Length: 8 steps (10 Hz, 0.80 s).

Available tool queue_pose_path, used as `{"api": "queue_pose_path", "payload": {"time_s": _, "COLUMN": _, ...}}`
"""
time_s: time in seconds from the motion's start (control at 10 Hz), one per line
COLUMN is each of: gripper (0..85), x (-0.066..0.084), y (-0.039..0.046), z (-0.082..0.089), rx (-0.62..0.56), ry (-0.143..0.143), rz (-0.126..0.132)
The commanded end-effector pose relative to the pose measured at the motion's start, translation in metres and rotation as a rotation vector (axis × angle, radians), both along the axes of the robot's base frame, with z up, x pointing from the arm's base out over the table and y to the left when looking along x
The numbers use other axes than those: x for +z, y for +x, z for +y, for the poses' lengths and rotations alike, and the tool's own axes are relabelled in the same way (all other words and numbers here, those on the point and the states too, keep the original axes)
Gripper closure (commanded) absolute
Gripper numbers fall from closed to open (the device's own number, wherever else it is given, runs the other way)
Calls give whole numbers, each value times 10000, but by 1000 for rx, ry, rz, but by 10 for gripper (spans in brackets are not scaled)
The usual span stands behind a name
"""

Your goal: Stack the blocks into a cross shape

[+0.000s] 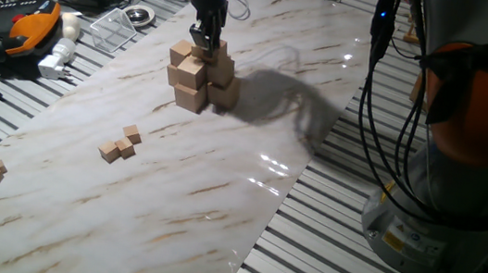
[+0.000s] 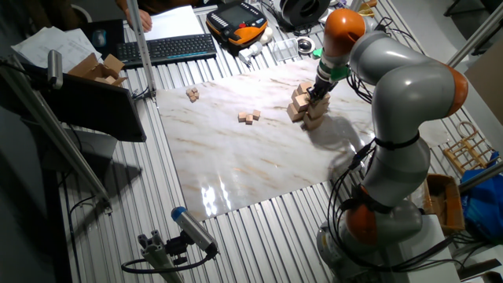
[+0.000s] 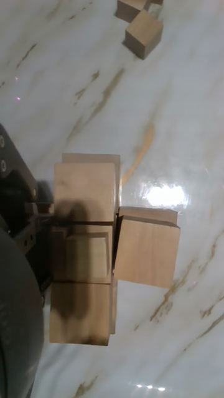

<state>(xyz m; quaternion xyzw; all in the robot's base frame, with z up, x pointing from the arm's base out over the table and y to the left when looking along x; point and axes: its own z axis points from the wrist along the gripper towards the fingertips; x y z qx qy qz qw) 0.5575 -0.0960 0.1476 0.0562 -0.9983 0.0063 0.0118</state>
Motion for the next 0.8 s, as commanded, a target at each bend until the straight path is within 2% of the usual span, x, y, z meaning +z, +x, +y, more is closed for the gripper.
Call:
{"api": "queue_pose_path", "payload": {"time_s": 0.0, "gripper": 340, "x": -1, "y": 1, "z": 0, "rx": 0, "ry": 0, "rz": 0}}
{"api": "queue_pose_path", "payload": {"time_s": 0.3, "gripper": 340, "x": 133, "y": -9, "z": 66, "rx": -13, "ry": 4, "rz": 20}}
{"api": "queue_pose_path", "payload": {"time_s": 0.5, "gripper": 340, "x": 326, "y": 13, "z": 267, "rx": -45, "ry": 4, "rz": 30}}
{"api": "queue_pose_path", "payload": {"time_s": 0.7, "gripper": 340, "x": 467, "y": 28, "z": 541, "rx": -69, "ry": -7, "rz": 22}}
